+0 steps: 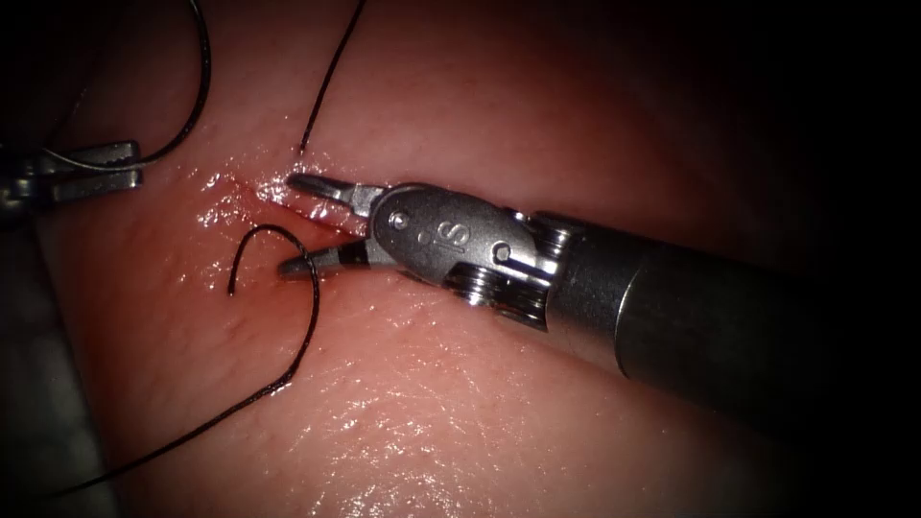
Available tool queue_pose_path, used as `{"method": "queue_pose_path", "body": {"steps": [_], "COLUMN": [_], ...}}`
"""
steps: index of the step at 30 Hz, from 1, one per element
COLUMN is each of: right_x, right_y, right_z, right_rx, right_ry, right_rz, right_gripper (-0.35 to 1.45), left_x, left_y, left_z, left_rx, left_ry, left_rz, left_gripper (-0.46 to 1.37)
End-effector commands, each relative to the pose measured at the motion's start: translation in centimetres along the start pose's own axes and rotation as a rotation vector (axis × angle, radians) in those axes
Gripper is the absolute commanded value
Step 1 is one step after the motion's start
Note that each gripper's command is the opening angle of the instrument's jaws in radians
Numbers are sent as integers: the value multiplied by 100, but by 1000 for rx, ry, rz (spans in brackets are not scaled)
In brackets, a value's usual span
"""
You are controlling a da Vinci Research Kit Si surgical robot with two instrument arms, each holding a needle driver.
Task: Wound Closure
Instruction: Use the right gripper to pull the suture through the cut until a short tail remains on top
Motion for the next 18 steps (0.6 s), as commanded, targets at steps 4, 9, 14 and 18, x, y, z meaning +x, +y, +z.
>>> {"method": "queue_pose_path", "body": {"steps": [4, 9, 14, 18], "right_x": [-1, 2, 8, 12], "right_y": [-1, -9, -19, -23], "right_z": [1, 4, 8, 11], "right_rx": [34, 63, 83, 83], "right_ry": [29, 64, 80, 83], "right_rz": [26, 37, 41, 41], "right_gripper": [133, 132, 132, 130], "left_x": [-1, -1, -1, -1], "left_y": [0, 0, 0, 0], "left_z": [0, 0, 0, 0], "left_rx": [-3, -3, -3, -3], "left_ry": [1, 1, 2, 2], "left_rz": [0, 0, 0, 0], "left_gripper": [-35, -35, -35, -35]}}
